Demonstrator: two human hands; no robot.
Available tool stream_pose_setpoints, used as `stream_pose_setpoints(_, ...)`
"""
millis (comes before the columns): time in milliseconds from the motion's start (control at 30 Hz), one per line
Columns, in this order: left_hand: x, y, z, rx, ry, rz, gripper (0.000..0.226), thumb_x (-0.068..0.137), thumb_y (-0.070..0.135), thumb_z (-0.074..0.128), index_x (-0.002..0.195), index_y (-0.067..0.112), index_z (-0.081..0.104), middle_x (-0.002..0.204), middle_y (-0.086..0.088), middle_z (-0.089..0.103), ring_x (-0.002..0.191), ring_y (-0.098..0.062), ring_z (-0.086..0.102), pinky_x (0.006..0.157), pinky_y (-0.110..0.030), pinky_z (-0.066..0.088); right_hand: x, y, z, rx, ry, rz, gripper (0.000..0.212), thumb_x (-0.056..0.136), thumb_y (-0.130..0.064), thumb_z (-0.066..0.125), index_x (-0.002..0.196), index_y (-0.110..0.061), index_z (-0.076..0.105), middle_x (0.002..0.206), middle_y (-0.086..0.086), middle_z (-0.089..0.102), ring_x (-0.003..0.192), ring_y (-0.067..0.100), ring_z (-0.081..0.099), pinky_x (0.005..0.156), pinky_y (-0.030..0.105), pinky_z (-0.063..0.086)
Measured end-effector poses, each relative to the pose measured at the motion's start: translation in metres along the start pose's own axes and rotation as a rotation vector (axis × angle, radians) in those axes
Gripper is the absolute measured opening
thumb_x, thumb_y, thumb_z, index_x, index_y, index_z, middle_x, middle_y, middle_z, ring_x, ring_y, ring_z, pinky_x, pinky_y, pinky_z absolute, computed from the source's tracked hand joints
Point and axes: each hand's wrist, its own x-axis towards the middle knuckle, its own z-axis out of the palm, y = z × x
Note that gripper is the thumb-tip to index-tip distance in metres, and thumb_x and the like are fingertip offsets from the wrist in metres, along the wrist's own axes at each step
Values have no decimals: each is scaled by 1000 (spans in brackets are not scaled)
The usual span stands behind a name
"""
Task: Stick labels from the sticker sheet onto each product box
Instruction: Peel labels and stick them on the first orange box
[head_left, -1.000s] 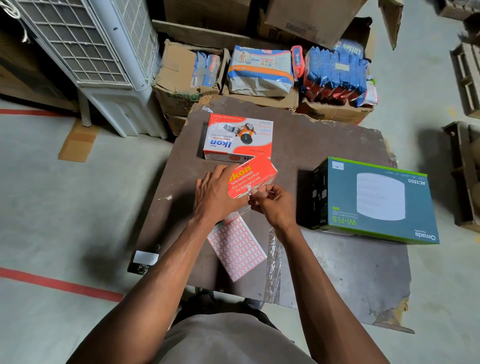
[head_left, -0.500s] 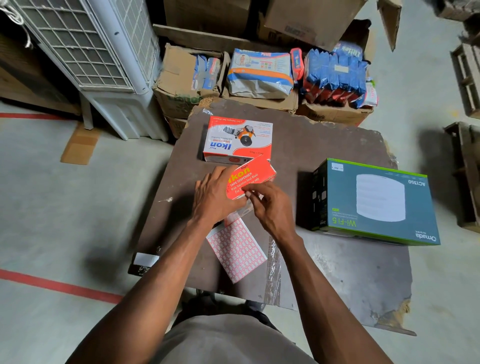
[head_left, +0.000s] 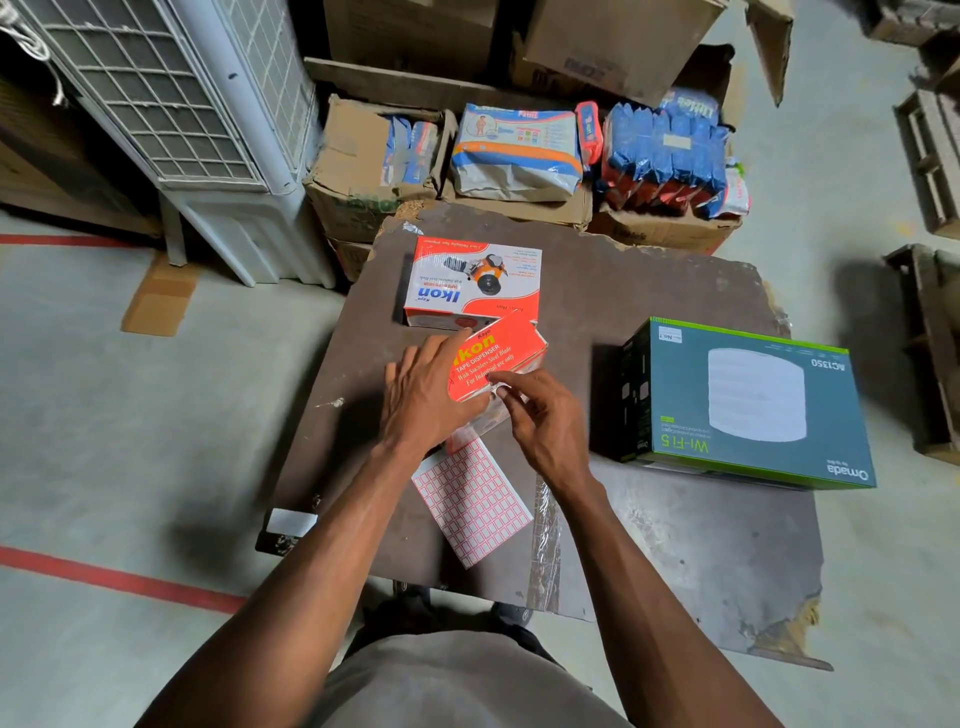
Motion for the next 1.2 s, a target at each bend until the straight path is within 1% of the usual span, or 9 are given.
stream_pose_setpoints(133, 0, 3, -1, 22, -1, -1, 92, 76, 62, 76, 152, 29, 35, 144, -1, 50, 127, -23, 50, 103, -42, 38, 1, -3, -1, -81, -22, -46, 31, 101, -35, 56, 124, -23, 74, 121, -1, 74, 103, 17, 71, 89, 32, 61)
stream_pose_setpoints(267, -1, 3, 1, 37, 14, -2, 94, 76, 63, 75, 154, 31, 33, 143, 1, 50, 126, -22, 50, 101, -41, 37, 2, -5, -1, -119, -14, -46, 35, 102, -42, 50, 122, -26, 74, 121, -1, 73, 103, 18, 70, 89, 32, 59)
stream_pose_setpoints(367, 0, 2, 3, 35, 3, -9, 99, 75, 66, 75, 156, 34, 27, 146, 0, 48, 127, -22, 49, 103, -43, 38, 1, -6, -2, -49, 67, 28, 24, 100, -26, 63, 118, -19, 76, 109, 2, 75, 92, 13, 67, 82, 17, 52)
stream_pose_setpoints(467, -1, 3, 3, 25, 14, -5, 94, 76, 63, 76, 154, 32, 32, 145, 0, 48, 127, -23, 50, 102, -42, 38, -2, -6, -2, -54, 83, 42, 21, 99, -24, 66, 116, -19, 77, 105, 0, 76, 86, 8, 65, 79, 5, 42)
stream_pose_setpoints(733, -1, 4, 2, -2, 11, 0, 87, 79, 57, 76, 152, 31, 36, 144, -1, 49, 128, -23, 49, 103, -40, 37, 9, -6, 6, -104, 28, -42, 26, 99, -37, 65, 117, -22, 76, 117, -3, 75, 98, 14, 71, 86, 32, 61)
stream_pose_setpoints(833, -1, 3, 3, -4, 19, 5, 88, 79, 57, 76, 152, 31, 36, 143, -1, 50, 127, -23, 50, 102, -40, 37, 10, -4, 8, -124, 11, -30, 27, 100, -38, 62, 119, -23, 75, 120, -4, 75, 100, 15, 71, 86, 39, 62)
stream_pose_setpoints(900, -2, 3, 3, 22, 16, 10, 91, 78, 62, 75, 153, 32, 34, 144, -1, 49, 127, -23, 49, 102, -41, 36, 6, -4, 8, -49, 53, 21, 25, 102, -33, 61, 121, -23, 73, 119, -4, 75, 98, 13, 71, 86, 35, 62)
stream_pose_setpoints(1033, -4, 4, 2, 178, 13, 71, 101, 75, 73, 70, 157, 42, 21, 144, 0, 46, 125, -22, 47, 97, -40, 35, -3, -8, 2, 243, 168, 298, 21, 104, -26, 60, 123, -25, 69, 112, -4, 74, 88, 1, 70, 74, 18, 59)
stream_pose_setpoints(1200, -2, 8, 1, 74, 0, 81, 78, 84, 53, 73, 153, 41, 37, 142, 1, 47, 126, -23, 47, 98, -40, 40, -8, -13, -6, 304, 279, 369, 30, 101, -19, 62, 130, -23, 60, 97, -2, 68, 73, -2, 62, 63, 9, 47)
